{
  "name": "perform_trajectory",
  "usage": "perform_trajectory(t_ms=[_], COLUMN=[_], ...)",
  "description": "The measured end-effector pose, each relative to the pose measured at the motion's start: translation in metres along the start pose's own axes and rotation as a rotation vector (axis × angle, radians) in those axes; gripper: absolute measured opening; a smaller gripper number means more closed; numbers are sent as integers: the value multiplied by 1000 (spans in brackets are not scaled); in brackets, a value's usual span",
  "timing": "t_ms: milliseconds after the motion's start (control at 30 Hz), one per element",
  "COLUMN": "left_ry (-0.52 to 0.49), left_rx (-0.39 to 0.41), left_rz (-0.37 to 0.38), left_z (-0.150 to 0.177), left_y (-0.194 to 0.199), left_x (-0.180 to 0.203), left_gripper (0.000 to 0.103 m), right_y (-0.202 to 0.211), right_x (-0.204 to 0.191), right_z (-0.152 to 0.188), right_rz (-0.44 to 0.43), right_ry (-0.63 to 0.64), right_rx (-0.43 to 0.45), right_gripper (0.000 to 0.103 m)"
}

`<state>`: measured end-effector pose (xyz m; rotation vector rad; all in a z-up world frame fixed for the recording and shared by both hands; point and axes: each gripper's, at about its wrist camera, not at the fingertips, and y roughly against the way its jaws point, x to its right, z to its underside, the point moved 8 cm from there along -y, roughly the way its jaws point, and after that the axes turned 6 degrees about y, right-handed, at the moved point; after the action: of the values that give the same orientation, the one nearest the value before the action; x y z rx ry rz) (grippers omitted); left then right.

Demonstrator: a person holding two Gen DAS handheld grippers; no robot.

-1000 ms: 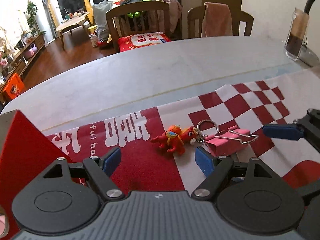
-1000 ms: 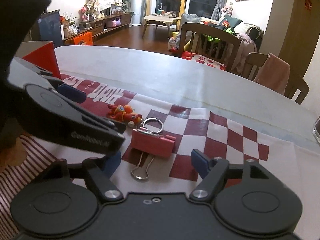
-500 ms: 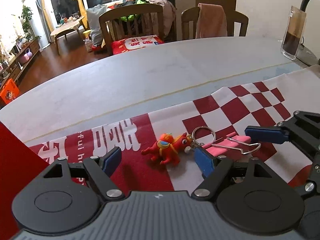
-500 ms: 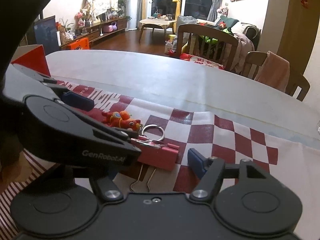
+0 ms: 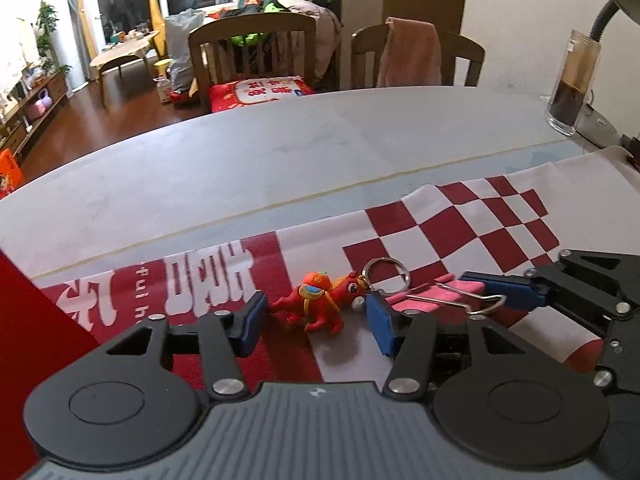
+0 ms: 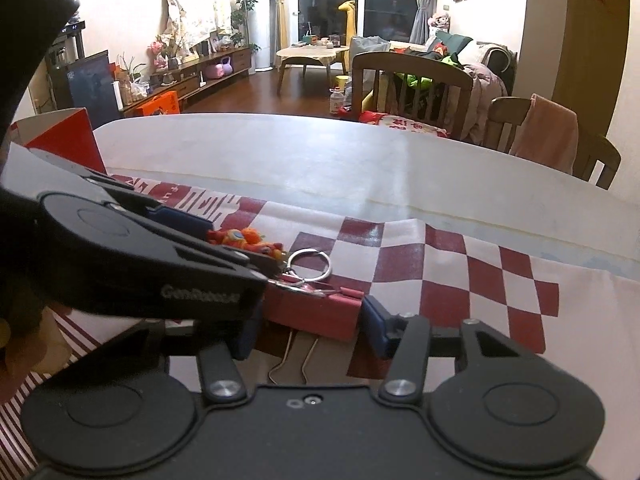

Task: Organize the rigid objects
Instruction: 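Grasp orange figurine keychain with left tool while right tool grasps pink binder clip, then carry figurine in left tool into shoebox while right tool carries binder clip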

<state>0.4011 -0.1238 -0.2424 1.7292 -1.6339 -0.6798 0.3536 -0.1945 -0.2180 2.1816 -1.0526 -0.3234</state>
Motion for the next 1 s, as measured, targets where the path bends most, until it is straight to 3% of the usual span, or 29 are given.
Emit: perform_trajectory(t_ms=[367, 1000], left_ry=[97, 196], left_rx=[-3, 34], left_rz=[5, 80], left_z=[8, 46], left_y=[26, 122], left_x=[-11, -13], left_gripper=[53, 53], right_y=[30, 121], right_x=[0, -29], right_z=[0, 17], right_rz=[-20, -61], right_ry=[-30, -65], right_rx=[11, -20], right_gripper=[52, 52])
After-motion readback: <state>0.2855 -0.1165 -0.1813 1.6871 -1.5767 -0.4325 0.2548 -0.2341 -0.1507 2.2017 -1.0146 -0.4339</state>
